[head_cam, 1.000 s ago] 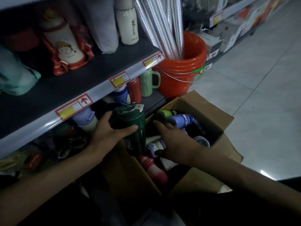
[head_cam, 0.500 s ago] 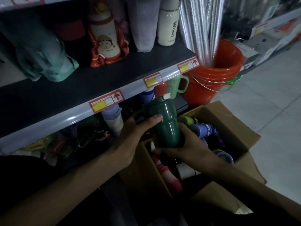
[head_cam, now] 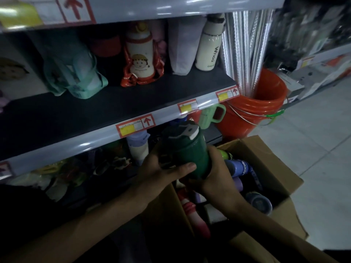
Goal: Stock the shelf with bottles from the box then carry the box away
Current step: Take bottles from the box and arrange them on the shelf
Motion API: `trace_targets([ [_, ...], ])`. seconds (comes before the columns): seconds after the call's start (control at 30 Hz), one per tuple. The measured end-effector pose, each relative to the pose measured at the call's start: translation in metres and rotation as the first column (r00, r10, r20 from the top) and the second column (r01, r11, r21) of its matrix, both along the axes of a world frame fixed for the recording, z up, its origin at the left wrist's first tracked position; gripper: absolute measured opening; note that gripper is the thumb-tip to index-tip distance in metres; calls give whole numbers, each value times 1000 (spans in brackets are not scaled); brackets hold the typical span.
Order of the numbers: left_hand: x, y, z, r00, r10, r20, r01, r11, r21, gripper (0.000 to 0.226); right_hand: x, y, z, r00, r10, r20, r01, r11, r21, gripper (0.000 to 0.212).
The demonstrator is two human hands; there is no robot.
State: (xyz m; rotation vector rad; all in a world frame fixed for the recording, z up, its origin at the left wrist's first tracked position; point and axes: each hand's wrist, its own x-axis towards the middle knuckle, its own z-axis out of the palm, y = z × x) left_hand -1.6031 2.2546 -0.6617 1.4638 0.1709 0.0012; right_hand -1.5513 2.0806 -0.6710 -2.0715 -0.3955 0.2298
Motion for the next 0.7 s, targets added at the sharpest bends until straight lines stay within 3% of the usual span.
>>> trace_targets([
  [0.17,-7,9,16,992,128,19,-128,992,10,74,-9,30,6,998,-3,65,0,999,48,81],
  [0.33,-17,46,29,954,297,23,-298,953,57,74,-13,65,16,989,107,101,-117,989,95,86],
  [0.53,-44,85,40,906,418,60,-407,902,-144,58,-26,112,32,962,216,164,-233,968,91,88],
  [0.7,-72,122,51,830,538,148,-525,843,-122,56,-47,164,47,960,243,142,-268,944,192,76],
])
